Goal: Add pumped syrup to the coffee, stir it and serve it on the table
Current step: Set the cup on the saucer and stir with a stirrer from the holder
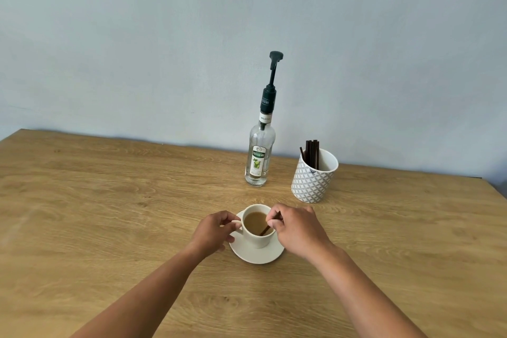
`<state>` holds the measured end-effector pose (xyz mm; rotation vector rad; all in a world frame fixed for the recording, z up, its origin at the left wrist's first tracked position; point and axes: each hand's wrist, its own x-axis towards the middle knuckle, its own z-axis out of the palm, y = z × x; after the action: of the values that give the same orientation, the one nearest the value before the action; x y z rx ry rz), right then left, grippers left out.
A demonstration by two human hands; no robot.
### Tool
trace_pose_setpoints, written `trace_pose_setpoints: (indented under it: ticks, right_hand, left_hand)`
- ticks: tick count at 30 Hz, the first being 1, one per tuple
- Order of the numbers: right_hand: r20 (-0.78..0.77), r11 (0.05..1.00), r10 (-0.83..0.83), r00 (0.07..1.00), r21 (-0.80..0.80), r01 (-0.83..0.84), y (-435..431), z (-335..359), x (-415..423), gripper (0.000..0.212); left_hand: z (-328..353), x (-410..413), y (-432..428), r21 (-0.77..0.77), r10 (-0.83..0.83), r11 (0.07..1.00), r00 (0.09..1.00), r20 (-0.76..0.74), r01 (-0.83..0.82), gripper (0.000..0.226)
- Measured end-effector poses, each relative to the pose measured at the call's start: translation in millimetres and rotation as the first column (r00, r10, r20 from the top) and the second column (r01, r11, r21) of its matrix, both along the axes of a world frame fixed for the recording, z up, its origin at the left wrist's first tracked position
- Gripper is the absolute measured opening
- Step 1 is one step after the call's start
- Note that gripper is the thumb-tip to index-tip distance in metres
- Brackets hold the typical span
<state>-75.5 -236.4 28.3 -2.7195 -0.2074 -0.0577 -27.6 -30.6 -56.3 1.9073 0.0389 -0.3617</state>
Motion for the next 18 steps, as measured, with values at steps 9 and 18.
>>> trace_pose_setpoints:
  ticks: [9,18]
  right_hand:
    - [0.019,0.999,-0.027,0.999,-0.032,0.028,3.0,0.5,1.5,0.008]
    - [-0.030,0.998,-0.009,1.000,0.062,0.011,3.9,1.6,0.5,0.010]
  left_hand:
    - [0.1,0.1,0.2,0.010,-0.005,1.000,1.000,0.007,0.005,0.003]
    - [0.3,-0.1,-0.2,0.009,-0.001,1.000,1.000,0.002,0.001,0.003]
